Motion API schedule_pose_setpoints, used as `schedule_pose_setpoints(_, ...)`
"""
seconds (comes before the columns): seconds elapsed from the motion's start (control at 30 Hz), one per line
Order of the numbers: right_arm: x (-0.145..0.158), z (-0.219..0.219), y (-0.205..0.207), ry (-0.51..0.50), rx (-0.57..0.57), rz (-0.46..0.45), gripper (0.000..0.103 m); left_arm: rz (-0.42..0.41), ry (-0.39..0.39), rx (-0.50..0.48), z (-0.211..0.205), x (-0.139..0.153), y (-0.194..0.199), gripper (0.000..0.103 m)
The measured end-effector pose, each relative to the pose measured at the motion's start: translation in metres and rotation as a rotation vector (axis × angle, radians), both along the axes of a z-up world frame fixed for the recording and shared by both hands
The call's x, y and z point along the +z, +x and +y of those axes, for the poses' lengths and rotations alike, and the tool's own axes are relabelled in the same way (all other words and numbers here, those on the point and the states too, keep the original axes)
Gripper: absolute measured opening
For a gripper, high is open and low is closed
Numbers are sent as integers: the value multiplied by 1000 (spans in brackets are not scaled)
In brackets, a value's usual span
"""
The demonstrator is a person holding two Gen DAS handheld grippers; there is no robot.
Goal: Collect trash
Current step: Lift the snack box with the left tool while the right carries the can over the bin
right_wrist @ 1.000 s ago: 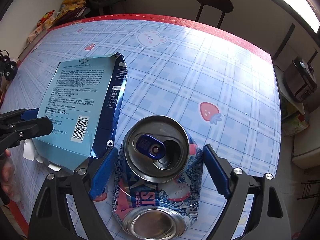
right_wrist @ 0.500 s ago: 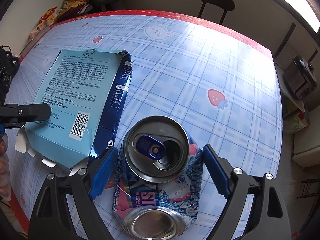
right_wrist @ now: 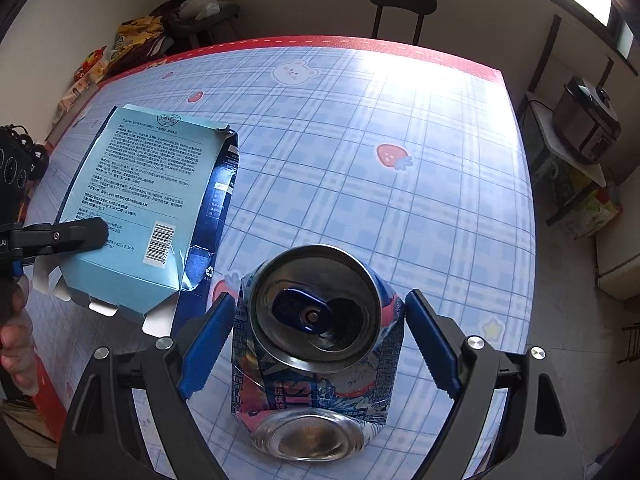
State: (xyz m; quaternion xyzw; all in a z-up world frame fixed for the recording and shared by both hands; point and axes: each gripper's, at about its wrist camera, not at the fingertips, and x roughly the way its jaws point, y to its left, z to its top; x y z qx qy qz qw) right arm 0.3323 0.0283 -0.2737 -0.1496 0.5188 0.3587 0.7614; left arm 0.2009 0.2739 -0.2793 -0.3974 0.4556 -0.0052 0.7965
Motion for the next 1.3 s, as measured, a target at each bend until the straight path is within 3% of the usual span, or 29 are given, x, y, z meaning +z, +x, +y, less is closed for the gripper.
schedule_pose_setpoints(0.5, 22, -134, -43, 150, -194, 12, 84, 5, 207, -105, -88, 50, -13, 33)
schedule_pose_setpoints(0.87, 30, -215, -79, 280, -362, 33, 84, -41, 233, -186, -146, 78, -8, 33)
schedule_pose_setpoints(1.3, 38, -299, -102, 319, -504, -2, 84, -102, 228, -333, -234, 97, 17, 33)
